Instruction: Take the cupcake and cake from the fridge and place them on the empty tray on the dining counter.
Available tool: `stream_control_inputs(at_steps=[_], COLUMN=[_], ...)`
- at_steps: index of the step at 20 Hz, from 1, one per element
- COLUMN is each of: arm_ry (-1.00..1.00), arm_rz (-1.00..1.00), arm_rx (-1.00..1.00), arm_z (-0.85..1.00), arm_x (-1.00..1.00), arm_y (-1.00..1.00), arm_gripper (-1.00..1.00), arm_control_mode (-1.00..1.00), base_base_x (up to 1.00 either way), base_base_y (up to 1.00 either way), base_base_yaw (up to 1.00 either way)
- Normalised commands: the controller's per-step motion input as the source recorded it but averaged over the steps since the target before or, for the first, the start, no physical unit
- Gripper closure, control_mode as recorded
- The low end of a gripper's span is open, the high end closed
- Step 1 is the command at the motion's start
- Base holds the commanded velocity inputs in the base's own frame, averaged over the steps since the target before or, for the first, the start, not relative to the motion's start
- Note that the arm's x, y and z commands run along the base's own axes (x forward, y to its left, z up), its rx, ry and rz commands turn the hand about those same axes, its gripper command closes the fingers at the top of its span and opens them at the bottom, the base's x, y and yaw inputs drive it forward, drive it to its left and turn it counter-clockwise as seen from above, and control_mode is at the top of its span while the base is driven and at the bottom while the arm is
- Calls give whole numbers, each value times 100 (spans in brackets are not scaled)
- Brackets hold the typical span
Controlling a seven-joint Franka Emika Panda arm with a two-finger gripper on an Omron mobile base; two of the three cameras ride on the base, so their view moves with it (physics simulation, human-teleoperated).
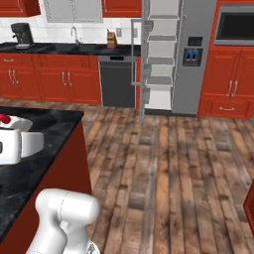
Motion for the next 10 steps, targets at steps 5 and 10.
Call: stream_control_inputs(at_steps=[5, 10], arm_ry=[0, 0], arm_rz=[0, 0], arm_rx=[0, 0], arm_z=[0, 0], arm_x=[0, 0], arm_y=[0, 0], arm_gripper=[100, 100], arm_control_mode=[100, 100], base_base_x=[-100, -79], base_base_y=[16, -95], base_base_yaw=[-5, 16])
